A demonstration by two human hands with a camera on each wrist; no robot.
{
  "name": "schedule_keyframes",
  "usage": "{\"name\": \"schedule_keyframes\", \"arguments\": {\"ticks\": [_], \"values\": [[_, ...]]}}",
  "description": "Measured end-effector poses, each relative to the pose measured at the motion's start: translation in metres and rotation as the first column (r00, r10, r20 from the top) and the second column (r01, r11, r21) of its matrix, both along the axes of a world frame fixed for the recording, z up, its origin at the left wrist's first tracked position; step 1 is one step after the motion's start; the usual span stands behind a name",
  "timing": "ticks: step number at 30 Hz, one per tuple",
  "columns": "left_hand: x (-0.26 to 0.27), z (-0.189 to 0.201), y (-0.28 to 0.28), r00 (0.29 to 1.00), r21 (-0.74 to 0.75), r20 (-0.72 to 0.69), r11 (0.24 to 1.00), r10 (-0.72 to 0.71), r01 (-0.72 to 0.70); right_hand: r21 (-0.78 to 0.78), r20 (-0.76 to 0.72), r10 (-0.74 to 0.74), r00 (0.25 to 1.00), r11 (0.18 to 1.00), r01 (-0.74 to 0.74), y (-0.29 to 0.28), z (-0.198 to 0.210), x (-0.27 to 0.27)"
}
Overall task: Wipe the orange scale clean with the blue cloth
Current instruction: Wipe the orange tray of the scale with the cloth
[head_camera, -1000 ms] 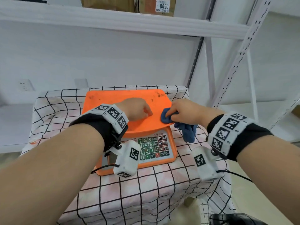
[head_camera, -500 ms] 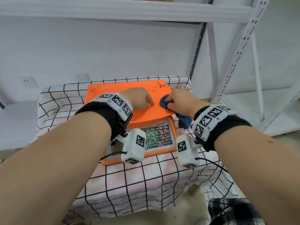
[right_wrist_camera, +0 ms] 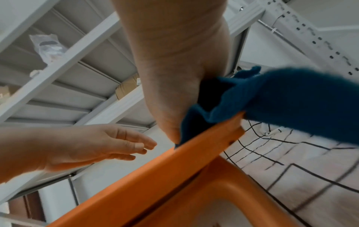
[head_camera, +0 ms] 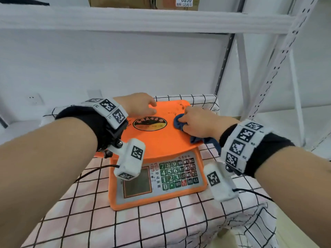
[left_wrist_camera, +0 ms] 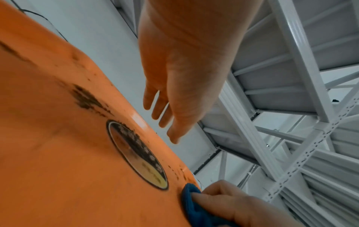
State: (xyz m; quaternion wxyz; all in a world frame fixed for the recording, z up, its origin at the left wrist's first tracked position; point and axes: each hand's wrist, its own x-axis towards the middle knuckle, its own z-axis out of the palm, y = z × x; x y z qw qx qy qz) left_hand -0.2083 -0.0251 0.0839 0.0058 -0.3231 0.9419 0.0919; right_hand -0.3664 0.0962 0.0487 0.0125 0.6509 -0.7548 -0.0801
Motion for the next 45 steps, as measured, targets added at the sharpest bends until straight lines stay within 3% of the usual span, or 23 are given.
{"name": "schedule_keyframes", "arguments": {"ticks": [9, 17, 22, 27, 35, 42, 45], "values": [[-0.027, -0.015, -0.032, 0.983, 0.015, 0.162, 0.996, 0.088, -0.092, 0.045, 0.204, 0.064, 0.977, 0.996, -0.075, -0.005, 0.007, -0.011], [-0.03, -0.018, -0.04, 0.965, 0.009, 0.235, 0.993, 0.116, -0.122, 0.094, 0.278, -0.07, 0.958, 0.995, 0.045, -0.03, 0.015, -0.007], [-0.029, -0.017, -0.045, 0.967, 0.027, 0.225, 0.991, 0.121, -0.131, 0.106, 0.181, 0.02, 0.983, 0.994, -0.039, -0.019, 0.011, -0.008], [-0.028, -0.019, -0.043, 0.971, 0.061, 0.199, 0.987, 0.134, -0.149, 0.106, 0.142, -0.078, 0.987, 0.992, 0.063, -0.049, 0.008, -0.013], [-0.028, -0.018, -0.043, 0.97, 0.065, 0.206, 0.987, 0.129, -0.145, 0.079, 0.19, -0.005, 0.982, 0.997, -0.01, -0.026, 0.011, -0.012], [-0.028, -0.018, -0.039, 0.968, 0.063, 0.203, 0.985, 0.146, -0.161, 0.06, 0.147, -0.097, 0.984, 0.994, 0.089, -0.053, 0.007, -0.018], [-0.028, -0.019, -0.038, 0.969, 0.063, 0.197, 0.985, 0.147, -0.162, 0.1, 0.151, -0.053, 0.987, 0.994, 0.039, -0.044, 0.008, -0.013]]}}
